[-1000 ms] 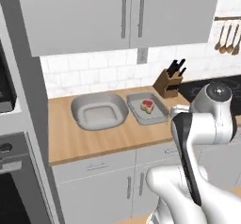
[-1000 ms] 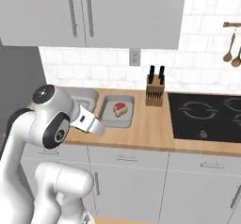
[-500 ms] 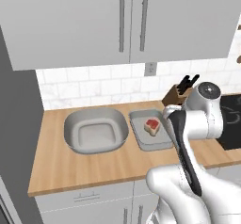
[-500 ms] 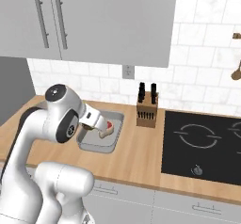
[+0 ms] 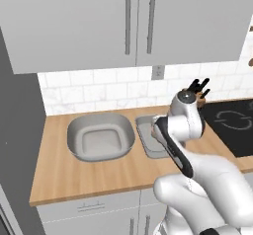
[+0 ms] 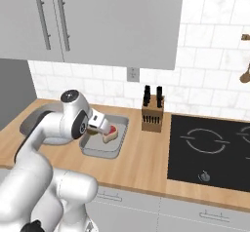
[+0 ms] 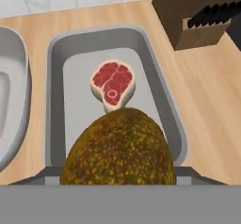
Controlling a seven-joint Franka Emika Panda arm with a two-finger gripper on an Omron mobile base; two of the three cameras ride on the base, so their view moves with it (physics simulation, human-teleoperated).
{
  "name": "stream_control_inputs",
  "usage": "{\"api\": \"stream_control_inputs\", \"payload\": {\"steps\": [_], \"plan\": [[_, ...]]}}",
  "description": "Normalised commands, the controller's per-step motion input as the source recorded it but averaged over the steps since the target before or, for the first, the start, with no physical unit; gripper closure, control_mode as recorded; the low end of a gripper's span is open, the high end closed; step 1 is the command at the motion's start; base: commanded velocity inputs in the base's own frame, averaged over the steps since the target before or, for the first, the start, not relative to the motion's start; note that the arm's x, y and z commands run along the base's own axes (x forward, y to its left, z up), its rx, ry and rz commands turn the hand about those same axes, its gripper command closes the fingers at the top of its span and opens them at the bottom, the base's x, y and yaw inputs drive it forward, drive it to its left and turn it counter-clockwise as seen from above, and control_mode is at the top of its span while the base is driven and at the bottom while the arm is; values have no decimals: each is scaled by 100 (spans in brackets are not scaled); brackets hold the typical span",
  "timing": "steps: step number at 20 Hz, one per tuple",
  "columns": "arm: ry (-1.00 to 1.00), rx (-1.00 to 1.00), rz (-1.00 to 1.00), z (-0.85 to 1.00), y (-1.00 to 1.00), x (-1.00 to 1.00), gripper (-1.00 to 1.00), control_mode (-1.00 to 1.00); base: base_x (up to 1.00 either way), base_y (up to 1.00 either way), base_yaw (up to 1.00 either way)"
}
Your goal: Place one avocado and one steak in each tupperware on the nearby counter, to pack two identical lunches.
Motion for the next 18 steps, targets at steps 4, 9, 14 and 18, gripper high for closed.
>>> {"api": "stream_control_inputs", "payload": {"steps": [4, 9, 14, 18], "plan": [[12, 0, 8, -68, -4, 39, 100, -100, 0, 0, 0], [4, 0, 7, -55, -33, 12, 100, -100, 0, 0, 0], [1, 0, 1, -49, -7, 42, 100, -100, 0, 0, 0], [0, 0, 0, -33, 18, 89, -100, -100, 0, 0, 0]]}}
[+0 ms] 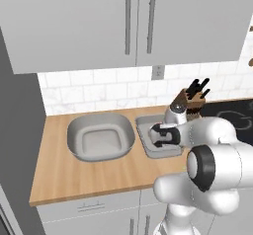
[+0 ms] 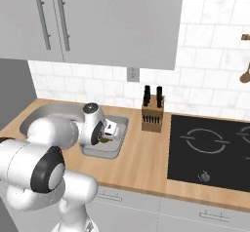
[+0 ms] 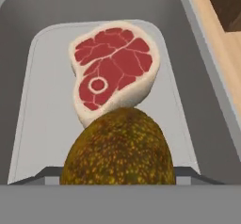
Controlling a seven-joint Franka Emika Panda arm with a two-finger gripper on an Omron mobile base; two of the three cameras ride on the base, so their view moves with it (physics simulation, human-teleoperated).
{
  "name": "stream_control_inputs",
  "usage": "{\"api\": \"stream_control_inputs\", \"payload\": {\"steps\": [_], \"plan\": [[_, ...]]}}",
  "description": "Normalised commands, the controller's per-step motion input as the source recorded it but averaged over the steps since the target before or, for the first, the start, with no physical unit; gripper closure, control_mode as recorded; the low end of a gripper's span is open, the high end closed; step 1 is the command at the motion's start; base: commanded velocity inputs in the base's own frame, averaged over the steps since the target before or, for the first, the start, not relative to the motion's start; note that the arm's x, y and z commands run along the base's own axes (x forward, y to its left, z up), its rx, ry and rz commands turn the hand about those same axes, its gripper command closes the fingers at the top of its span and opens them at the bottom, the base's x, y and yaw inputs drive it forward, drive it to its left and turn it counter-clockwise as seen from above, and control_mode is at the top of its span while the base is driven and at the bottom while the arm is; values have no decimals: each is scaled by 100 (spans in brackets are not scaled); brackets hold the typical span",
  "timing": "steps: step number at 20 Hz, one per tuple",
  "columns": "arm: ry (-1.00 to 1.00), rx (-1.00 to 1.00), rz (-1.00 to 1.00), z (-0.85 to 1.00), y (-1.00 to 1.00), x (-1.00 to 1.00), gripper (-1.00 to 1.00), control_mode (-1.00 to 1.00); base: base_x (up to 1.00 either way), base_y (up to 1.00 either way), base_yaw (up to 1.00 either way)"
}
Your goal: Place one avocado and one steak in each tupperware on the nearby counter, to pack two identical lunches.
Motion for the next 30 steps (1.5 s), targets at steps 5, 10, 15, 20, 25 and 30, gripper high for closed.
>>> {"api": "stream_control_inputs", "payload": {"steps": [5, 10, 15, 20, 25, 30], "plan": [[1, 0, 0, -13, 0, 69, -100, -100, 0, 0, 0], [9, 0, -2, 82, -8, -61, -100, -100, 0, 0, 0], [-4, 0, 0, 100, 0, -82, -100, -100, 0, 0, 0], [-8, -2, 0, 100, 0, -93, -100, -100, 0, 0, 0], [0, -2, 0, 100, 0, -99, -100, -100, 0, 0, 0], [-2, 0, 6, 80, 3, -56, -100, -100, 0, 0, 0]]}}
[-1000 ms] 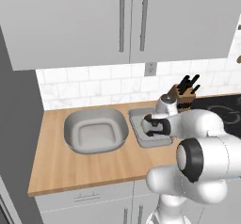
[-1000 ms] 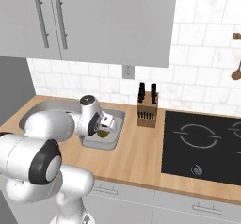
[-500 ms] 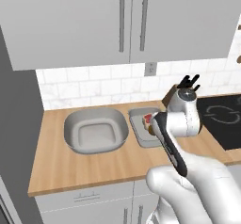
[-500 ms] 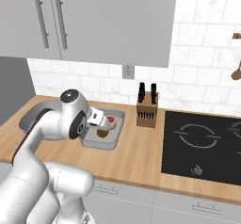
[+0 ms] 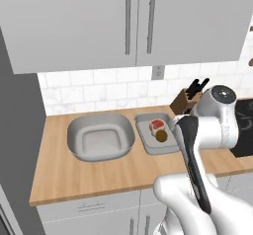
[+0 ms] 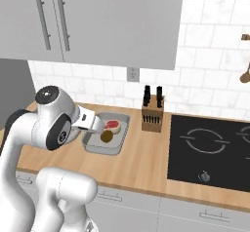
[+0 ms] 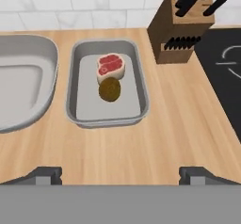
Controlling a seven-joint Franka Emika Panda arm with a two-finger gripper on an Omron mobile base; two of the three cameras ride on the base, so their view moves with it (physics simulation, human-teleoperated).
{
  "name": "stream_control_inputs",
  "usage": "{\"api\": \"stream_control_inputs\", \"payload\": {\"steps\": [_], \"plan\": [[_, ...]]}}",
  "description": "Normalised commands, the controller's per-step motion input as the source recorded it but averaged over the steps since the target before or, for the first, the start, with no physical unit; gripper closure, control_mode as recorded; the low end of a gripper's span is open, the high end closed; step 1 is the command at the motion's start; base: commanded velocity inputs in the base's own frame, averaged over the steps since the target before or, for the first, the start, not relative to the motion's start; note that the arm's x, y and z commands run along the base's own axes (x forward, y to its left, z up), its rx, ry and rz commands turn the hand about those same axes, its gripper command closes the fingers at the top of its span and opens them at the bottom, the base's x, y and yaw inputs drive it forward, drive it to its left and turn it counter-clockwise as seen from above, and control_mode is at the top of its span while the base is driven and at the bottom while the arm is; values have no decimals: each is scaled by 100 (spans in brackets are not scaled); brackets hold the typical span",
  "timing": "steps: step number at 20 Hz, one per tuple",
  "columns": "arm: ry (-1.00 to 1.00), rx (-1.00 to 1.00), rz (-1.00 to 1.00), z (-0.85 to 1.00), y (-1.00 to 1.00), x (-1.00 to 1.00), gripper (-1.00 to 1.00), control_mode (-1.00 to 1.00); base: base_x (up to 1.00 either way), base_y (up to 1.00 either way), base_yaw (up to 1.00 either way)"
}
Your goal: Place one avocado and one steak in each tupperware on the nearby counter, to pack two identical lunches.
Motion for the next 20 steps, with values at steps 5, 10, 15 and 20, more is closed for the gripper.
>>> {"api": "stream_control_inputs", "payload": {"steps": [5, 10, 15, 20], "plan": [[-10, 0, 3, 5, 0, -3, -100, -100, 0, 0, 0], [0, 0, 0, 0, 0, 0, -100, -100, 0, 0, 0], [0, 0, 1, 0, 0, -10, -100, 100, -39, 0, 1], [0, 0, 0, 0, 0, 0, -100, 100, -100, -11, 6]]}}
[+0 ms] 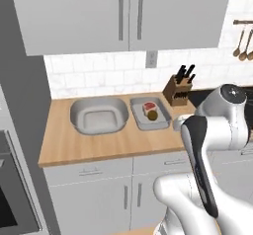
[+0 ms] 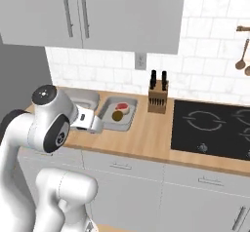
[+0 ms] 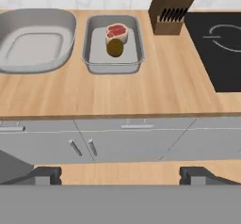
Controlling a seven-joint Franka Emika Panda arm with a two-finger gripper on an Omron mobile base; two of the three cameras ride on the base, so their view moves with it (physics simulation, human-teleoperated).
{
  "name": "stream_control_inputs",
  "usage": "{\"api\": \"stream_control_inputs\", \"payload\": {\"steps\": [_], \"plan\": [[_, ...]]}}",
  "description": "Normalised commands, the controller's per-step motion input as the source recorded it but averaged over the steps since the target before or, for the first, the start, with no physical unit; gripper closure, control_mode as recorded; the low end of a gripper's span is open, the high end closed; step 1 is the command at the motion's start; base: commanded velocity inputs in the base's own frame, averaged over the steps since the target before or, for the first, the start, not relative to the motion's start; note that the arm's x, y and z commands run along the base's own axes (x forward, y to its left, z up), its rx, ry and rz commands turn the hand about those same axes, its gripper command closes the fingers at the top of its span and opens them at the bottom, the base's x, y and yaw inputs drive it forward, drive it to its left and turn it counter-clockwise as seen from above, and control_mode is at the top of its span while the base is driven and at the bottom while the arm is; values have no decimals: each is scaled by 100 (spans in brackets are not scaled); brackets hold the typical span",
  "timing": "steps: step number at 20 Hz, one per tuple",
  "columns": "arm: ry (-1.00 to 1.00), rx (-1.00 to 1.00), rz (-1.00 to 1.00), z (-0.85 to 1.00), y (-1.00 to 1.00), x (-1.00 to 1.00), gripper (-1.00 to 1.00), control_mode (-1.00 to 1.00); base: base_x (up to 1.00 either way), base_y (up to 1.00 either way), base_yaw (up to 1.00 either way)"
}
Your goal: Place one avocado and one steak in each tupperware on the nearby counter, to pack two identical lunches.
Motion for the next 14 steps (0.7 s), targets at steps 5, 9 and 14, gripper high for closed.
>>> {"api": "stream_control_inputs", "payload": {"steps": [5, 9, 14], "plan": [[0, 0, 0, 0, 0, 0, -100, 100, -100, 10, 30], [0, 0, 0, 0, 0, 0, -100, 100, -100, 44, 47], [0, 0, 0, 0, 0, 0, -100, 100, -100, 63, 48]]}}
